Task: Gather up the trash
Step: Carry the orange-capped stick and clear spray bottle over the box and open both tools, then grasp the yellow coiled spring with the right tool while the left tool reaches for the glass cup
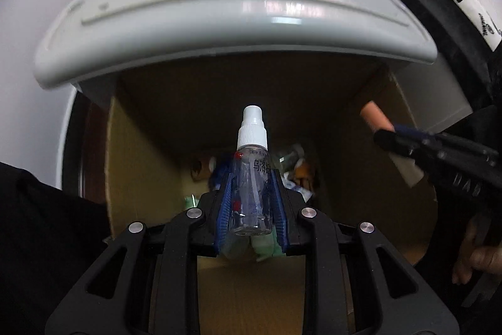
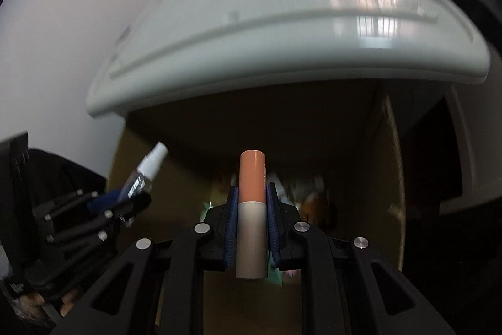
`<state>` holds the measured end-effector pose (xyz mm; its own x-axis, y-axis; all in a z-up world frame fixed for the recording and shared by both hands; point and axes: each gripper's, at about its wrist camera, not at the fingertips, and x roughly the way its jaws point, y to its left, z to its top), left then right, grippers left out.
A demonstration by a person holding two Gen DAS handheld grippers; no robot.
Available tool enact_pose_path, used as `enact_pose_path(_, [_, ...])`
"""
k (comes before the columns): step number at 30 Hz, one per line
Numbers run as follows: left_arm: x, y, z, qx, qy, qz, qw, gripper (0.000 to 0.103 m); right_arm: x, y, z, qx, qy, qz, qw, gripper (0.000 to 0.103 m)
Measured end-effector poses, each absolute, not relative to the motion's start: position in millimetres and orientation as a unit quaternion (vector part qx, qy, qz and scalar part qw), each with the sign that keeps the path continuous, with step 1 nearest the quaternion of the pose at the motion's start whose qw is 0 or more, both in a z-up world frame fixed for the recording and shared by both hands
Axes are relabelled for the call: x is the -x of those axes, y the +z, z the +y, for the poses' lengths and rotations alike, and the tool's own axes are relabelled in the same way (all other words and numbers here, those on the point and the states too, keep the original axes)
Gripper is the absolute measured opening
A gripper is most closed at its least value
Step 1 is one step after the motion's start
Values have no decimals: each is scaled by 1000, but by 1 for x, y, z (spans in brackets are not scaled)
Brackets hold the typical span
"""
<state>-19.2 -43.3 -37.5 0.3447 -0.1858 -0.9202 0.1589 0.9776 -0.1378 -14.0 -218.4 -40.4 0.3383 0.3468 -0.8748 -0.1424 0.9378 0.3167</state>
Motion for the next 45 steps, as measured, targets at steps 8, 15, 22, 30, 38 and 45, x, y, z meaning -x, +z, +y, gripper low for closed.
enact_pose_path(8, [14,-51,-46,-18,-67,584,808,68,10,-50,-218,-83,127,573,805,58])
enact_pose_path(15, [22,-47,-52,-31,-51,568,821,69,13,-35,-224,-99,131,555,816,58])
enact_pose_path(22, [7,-6,-46,-33,-32,518,854,69,-26,31,-249,-120,145,495,848,59])
enact_pose_path(30, [-71,34,-45,-16,-20,453,891,80,-230,66,-314,-131,42,455,880,61])
enact_pose_path(38, [-102,14,-40,-33,0,453,891,80,-364,55,-320,-77,-13,451,889,59])
enact_pose_path(45, [-109,3,-38,-40,-2,457,889,80,-412,34,-309,76,75,471,876,57])
